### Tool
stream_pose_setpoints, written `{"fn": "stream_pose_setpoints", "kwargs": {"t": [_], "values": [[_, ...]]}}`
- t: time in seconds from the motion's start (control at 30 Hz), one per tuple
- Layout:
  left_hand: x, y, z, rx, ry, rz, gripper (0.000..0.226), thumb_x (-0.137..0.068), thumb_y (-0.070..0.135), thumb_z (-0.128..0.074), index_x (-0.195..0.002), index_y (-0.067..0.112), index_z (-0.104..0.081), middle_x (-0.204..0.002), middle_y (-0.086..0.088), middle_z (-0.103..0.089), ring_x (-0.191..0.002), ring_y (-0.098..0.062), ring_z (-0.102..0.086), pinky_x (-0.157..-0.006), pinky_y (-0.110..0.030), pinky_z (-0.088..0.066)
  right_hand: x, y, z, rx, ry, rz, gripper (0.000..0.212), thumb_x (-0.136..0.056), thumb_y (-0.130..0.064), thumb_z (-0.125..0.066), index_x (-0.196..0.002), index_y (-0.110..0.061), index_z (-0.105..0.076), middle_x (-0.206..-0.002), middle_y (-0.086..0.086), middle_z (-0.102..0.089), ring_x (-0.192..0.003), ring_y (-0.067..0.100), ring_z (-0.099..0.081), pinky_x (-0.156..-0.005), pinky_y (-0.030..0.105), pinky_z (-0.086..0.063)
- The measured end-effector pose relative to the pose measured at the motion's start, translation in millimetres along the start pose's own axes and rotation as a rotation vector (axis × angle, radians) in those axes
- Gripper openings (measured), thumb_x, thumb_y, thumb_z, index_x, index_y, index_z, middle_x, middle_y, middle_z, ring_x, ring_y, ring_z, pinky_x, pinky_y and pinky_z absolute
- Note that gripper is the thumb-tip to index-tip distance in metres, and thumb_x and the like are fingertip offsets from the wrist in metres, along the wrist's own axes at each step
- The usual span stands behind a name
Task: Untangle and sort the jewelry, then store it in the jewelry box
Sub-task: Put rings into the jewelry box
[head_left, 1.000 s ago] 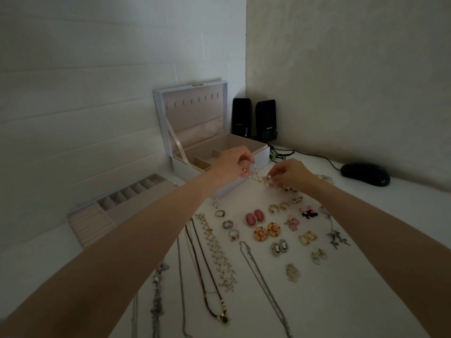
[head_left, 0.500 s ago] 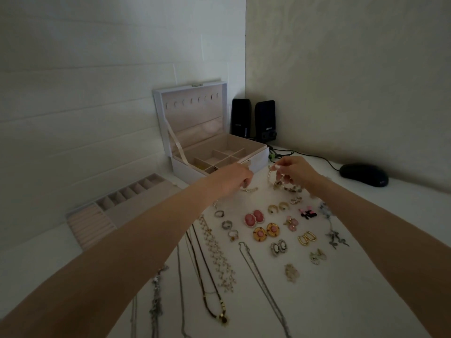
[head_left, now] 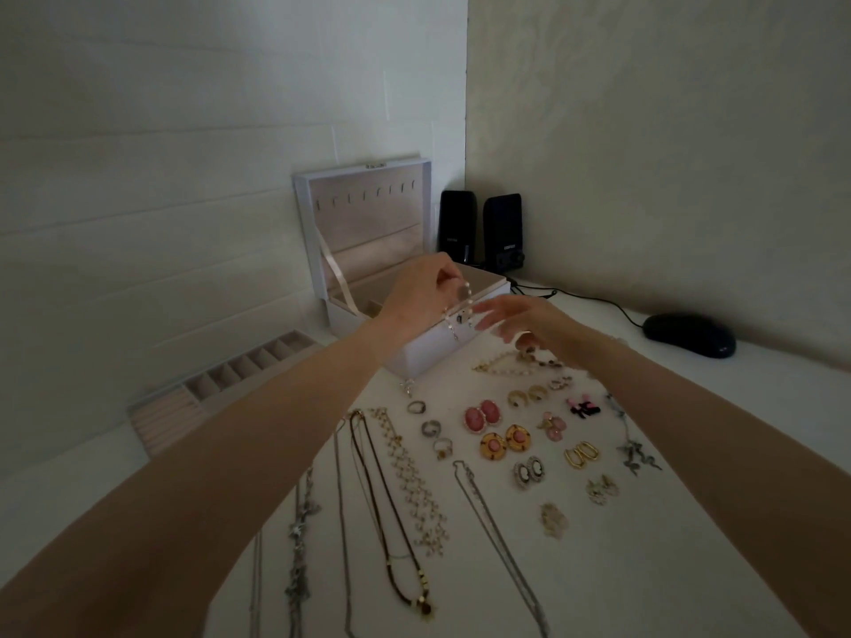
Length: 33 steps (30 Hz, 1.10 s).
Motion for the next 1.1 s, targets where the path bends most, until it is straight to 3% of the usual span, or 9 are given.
{"fn": "stream_pose_setpoints", "kwargs": {"t": [0.1, 0.23, 0.33, 0.43, 0.5, 0.73, 0.83, 1.0, 1.1], "values": [[-6, 0, 12, 0.104, 0.045, 0.087, 0.006, -0.092, 0.010, -0.057, -0.096, 0.010, -0.062, -0.080, 0.001, -0.065, -0.073, -0.012, -0.066, -0.072, -0.020, -0.055, -8, -13, -7, 0.005, 0.023, 0.039, 0.020, -0.088, -0.019, -0.065, -0.106, -0.012, -0.069, -0.092, -0.003, -0.068, -0.073, 0.009, -0.056, -0.066, 0.022, -0.044], [-14, 0, 25, 0.244, 0.086, 0.176, 0.010, -0.091, 0.005, -0.057, -0.100, 0.004, -0.063, -0.085, -0.005, -0.065, -0.075, -0.014, -0.066, -0.066, -0.019, -0.057, -23, -29, -18, -0.076, 0.148, 0.088, 0.010, -0.090, -0.008, -0.062, -0.099, -0.007, -0.063, -0.086, 0.005, -0.068, -0.071, 0.013, -0.063, -0.060, 0.020, -0.051], [-20, -1, 28, 0.310, 0.110, 0.214, 0.006, -0.089, 0.005, -0.060, -0.095, 0.006, -0.062, -0.092, -0.009, -0.065, -0.081, -0.019, -0.067, -0.069, -0.024, -0.058, -35, -38, -23, -0.135, 0.196, 0.098, 0.021, -0.088, -0.007, -0.063, -0.108, -0.009, -0.056, -0.094, 0.008, -0.064, -0.075, 0.016, -0.065, -0.063, 0.025, -0.056], [-24, -3, 28, 0.322, 0.100, 0.219, 0.005, -0.089, 0.005, -0.059, -0.093, 0.009, -0.061, -0.093, -0.008, -0.065, -0.082, -0.019, -0.066, -0.071, -0.027, -0.058, -48, -42, -23, -0.076, 0.222, 0.112, 0.004, -0.089, -0.006, -0.062, -0.091, -0.009, -0.061, -0.081, 0.006, -0.064, -0.070, 0.014, -0.062, -0.062, 0.020, -0.053], [-27, -9, 26, 0.330, 0.106, 0.232, 0.005, -0.090, 0.005, -0.059, -0.094, 0.007, -0.061, -0.089, -0.006, -0.064, -0.078, -0.016, -0.066, -0.070, -0.026, -0.058, -56, -42, -21, -0.072, 0.224, 0.109, 0.003, -0.089, -0.004, -0.060, -0.088, -0.007, -0.061, -0.078, 0.007, -0.064, -0.067, 0.014, -0.063, -0.062, 0.020, -0.054], [-41, -46, 13, -0.214, 0.013, 0.228, 0.012, -0.093, 0.022, -0.056, -0.095, 0.017, -0.067, -0.091, 0.002, -0.065, -0.083, -0.014, -0.060, -0.077, -0.028, -0.047, -96, -31, -10, 0.077, 0.369, 0.063, 0.007, -0.088, -0.004, -0.063, -0.095, -0.005, -0.064, -0.086, 0.010, -0.067, -0.067, 0.013, -0.066, -0.064, 0.019, -0.055], [-44, -62, 1, -0.275, -0.067, 0.244, 0.014, -0.092, 0.023, -0.058, -0.095, 0.017, -0.070, -0.092, -0.001, -0.069, -0.082, -0.016, -0.063, -0.081, -0.034, -0.053, -112, -23, -14, 0.269, 0.388, 0.041, 0.008, -0.087, -0.006, -0.065, -0.094, -0.006, -0.066, -0.088, 0.006, -0.066, -0.069, 0.010, -0.063, -0.064, 0.016, -0.051], [-48, -83, -14, -0.397, -0.166, 0.282, 0.023, -0.094, 0.033, -0.054, -0.093, 0.018, -0.071, -0.087, 0.000, -0.070, -0.075, -0.014, -0.064, -0.070, -0.027, -0.052, -124, -15, -20, 0.615, 0.246, -0.009, 0.016, -0.086, -0.015, -0.063, -0.095, -0.006, -0.073, -0.090, 0.008, -0.070, -0.082, 0.022, -0.066, -0.077, 0.032, -0.055], [-52, -87, -17, -0.404, -0.180, 0.287, 0.025, -0.093, 0.036, -0.054, -0.086, 0.017, -0.068, -0.079, 0.002, -0.066, -0.072, -0.014, -0.062, -0.061, -0.025, -0.048, -126, -15, -19, 0.655, 0.223, -0.017, 0.020, -0.087, -0.016, -0.061, -0.090, 0.000, -0.072, -0.088, 0.016, -0.070, -0.082, 0.028, -0.066, -0.074, 0.035, -0.054]]}}
Point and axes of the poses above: each hand's wrist, its own x-axis away from the middle knuckle, its own z-axis out of the back of the hand, y = z × x, the point moved 1 cm from there along -x, towards the middle knuckle
